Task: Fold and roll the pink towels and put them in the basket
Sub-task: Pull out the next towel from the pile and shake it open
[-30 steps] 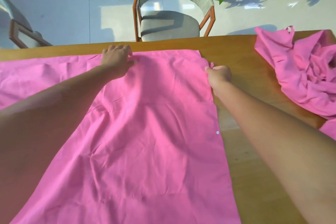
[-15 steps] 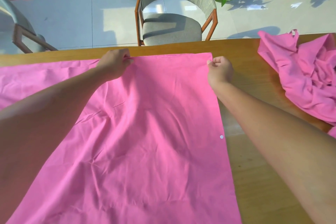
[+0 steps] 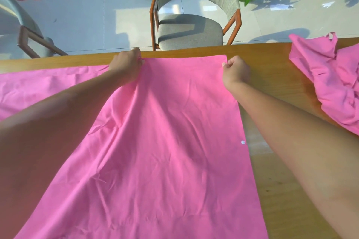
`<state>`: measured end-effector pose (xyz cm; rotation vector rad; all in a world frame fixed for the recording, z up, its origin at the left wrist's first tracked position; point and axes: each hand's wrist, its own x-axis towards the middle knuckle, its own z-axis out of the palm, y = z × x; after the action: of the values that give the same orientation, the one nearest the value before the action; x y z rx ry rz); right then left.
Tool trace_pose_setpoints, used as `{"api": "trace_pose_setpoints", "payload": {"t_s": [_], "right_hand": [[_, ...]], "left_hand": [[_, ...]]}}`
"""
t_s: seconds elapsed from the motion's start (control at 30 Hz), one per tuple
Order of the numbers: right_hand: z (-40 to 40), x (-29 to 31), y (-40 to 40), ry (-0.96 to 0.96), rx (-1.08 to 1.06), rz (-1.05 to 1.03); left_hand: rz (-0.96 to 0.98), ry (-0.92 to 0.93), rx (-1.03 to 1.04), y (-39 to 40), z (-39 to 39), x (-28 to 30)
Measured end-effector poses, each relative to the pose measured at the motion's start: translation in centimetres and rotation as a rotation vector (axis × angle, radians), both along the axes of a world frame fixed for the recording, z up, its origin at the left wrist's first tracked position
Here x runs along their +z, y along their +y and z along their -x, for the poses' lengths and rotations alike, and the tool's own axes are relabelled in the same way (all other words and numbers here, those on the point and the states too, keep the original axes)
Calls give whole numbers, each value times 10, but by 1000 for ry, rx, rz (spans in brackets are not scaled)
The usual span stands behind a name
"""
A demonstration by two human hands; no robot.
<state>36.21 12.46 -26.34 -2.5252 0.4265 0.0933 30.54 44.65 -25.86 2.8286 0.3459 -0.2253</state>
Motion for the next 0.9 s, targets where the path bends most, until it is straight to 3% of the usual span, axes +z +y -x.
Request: {"api": "trace_pose_setpoints", "payload": {"t_s": [0.2,0.27,0.37,0.43,0.5,0.73,0.9], "right_hand": [[0,8,9,77,36,167],[10,15,21,-29,73,263],[33,17,55,-257,467,334],[51,13,89,-198,725,235],[67,8,122,-126,853,189],[85,0,175,-90,839,439],[96,4,202,40,797,598]], "left_hand": [[-79,-53,30,-2,2,-9],[-140,-67,59,2,7,-11],[-174,-91,62,13,13,-12],[-139,-99,30,20,17,-12],[-88,-115,-6,32,23,-12],[-40,-51,-78,104,54,-8],[-74,-27,-45,150,83,-3]]}}
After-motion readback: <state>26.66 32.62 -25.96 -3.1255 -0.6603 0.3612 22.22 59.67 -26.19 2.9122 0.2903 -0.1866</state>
